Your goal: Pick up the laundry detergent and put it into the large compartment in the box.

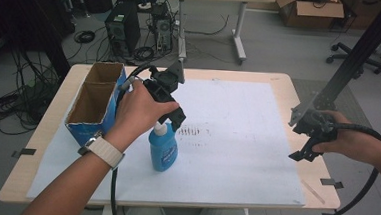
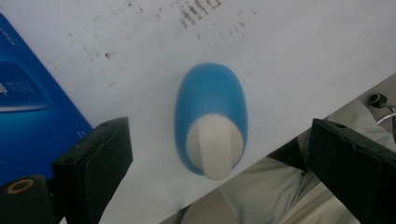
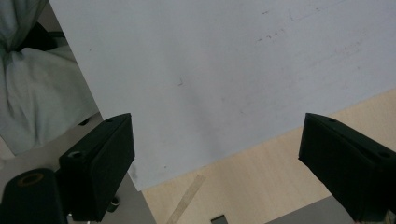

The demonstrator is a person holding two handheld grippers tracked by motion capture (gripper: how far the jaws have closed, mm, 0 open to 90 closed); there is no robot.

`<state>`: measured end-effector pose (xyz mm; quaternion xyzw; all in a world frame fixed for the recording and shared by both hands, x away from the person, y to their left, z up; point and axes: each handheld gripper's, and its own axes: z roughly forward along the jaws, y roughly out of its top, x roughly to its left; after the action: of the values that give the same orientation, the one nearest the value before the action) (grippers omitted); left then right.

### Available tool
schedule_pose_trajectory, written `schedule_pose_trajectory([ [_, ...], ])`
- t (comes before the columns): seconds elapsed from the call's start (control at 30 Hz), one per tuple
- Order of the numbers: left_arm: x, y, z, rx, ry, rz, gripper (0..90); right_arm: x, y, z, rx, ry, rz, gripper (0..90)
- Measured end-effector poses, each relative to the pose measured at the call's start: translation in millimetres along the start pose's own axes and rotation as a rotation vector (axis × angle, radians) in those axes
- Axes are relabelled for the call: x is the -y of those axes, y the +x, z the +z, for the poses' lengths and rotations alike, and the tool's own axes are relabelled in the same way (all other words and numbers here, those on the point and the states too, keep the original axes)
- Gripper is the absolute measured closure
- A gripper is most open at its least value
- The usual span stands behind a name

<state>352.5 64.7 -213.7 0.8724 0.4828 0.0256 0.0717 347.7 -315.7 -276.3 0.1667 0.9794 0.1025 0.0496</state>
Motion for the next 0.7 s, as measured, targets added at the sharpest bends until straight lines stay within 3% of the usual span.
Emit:
schedule_pose_trajectory([
  [0.3,1.6,0.8,10.2,0.033,0.010,-0.016,5.9,-0.6,0.5,0.4,0.000,0.000,-0.003,10.5],
  [0.7,4.5,-0.3,22.2,0.030,0.020,-0.023,5.5,-0.8,1.5,1.8,-0.003,-0.002,-0.002,10.5],
])
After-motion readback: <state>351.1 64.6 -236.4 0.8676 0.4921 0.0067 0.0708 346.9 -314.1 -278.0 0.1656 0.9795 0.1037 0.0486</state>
